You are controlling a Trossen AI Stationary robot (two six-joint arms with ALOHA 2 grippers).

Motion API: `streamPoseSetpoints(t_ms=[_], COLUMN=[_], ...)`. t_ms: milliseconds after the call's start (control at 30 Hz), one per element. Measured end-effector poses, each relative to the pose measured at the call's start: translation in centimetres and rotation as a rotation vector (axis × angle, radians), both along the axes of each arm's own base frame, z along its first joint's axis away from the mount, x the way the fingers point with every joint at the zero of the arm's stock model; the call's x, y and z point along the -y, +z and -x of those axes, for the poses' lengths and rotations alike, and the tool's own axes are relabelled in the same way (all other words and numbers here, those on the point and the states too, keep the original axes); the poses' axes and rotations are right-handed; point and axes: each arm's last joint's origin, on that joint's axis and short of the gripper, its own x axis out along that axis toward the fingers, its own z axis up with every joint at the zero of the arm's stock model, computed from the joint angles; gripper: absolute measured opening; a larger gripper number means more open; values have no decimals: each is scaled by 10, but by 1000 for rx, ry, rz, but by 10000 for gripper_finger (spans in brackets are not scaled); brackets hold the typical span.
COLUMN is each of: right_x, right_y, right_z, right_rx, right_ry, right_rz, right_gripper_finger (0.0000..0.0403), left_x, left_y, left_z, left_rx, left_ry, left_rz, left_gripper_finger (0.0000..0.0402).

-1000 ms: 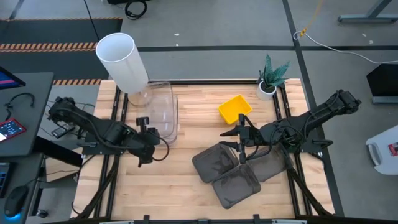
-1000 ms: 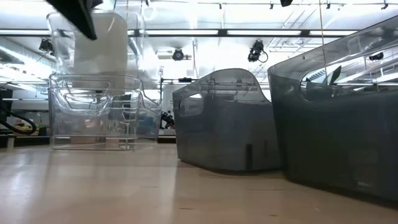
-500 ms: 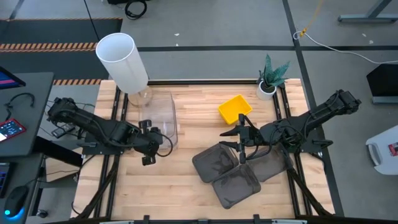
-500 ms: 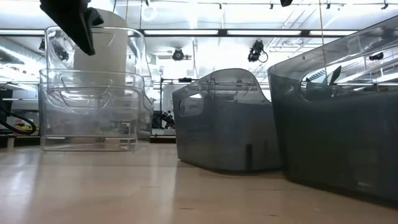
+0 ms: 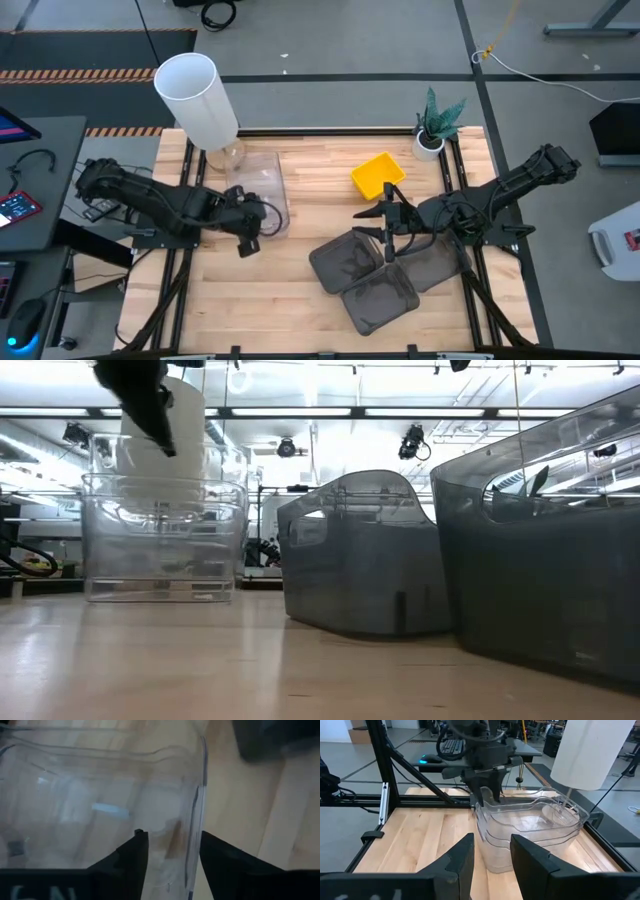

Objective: Stack baskets by color
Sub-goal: Stack the right transparent bin on top of the left transparent bin, then stack the top right black bin on top of the top left black bin

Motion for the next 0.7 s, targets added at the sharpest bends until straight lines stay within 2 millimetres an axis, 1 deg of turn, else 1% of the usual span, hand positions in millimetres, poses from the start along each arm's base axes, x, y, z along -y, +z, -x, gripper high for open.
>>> streamPoseSetpoints(t_ms=[167, 267, 400, 500, 567, 700], right_x=[2, 2, 2, 2, 2, 2], right_y=[-1, -1, -1, -1, -1, -1], right_z=[-2, -2, -2, -2, -2, -2], right_rx=[-5, -2, -3, -3, -4, -4], right_ry=[-8, -8, -9, -8, -9, -9], right_rz=[1, 0, 0, 1, 1, 1], right_gripper_finger=[132, 132, 132, 132, 132, 132], left_x=[0, 3, 4, 5, 7, 17], left_y=[4, 7, 11, 20, 26, 35], left_z=[-9, -14, -20, -22, -27, -35], left_rx=[77, 133, 198, 236, 291, 415], left_ry=[-27, -47, -77, -86, -107, -203], left_rz=[75, 114, 118, 125, 128, 125], left_gripper_finger=[183, 175, 164, 157, 154, 155])
